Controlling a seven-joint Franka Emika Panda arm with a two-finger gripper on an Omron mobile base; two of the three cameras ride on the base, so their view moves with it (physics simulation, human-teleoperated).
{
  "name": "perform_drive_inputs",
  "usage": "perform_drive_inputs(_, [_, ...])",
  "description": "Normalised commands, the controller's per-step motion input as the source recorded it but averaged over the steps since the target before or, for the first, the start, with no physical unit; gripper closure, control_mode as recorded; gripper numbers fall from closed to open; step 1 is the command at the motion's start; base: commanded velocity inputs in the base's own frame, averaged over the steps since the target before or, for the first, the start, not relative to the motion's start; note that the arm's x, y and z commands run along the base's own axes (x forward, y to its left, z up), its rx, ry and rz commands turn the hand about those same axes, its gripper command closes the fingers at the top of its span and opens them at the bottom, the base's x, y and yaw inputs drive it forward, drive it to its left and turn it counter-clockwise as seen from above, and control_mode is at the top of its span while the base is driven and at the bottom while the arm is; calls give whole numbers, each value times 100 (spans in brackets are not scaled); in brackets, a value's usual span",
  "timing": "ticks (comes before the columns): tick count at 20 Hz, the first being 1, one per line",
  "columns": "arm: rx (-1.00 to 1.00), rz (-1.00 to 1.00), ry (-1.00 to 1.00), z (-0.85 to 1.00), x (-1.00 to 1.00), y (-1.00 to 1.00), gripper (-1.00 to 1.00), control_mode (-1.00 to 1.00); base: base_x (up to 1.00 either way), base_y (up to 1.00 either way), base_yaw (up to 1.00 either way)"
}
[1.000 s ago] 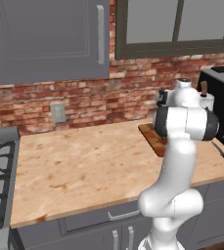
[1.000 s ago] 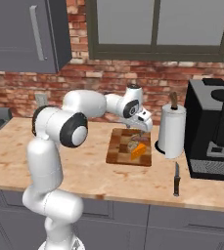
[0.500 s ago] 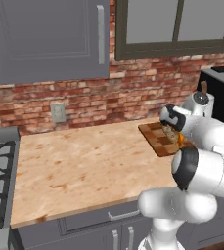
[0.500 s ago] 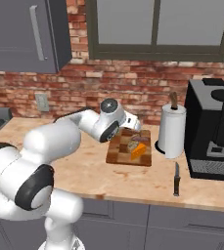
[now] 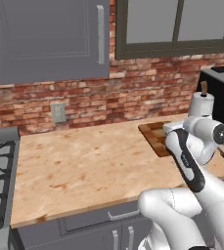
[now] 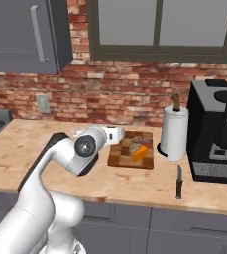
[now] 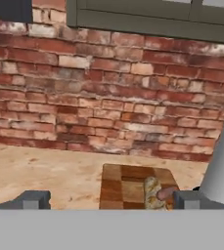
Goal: Retrieve the sausage and cheese from the fridge and place them on the cutting board on the counter.
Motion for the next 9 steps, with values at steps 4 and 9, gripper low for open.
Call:
perform_drive_inputs(4, [-8,13,-1,100,-86,6,-100,-100,0,0,0])
perform_drive_inputs(9, [-7,9,11,100,-69,7,-100,-100,0,0,0])
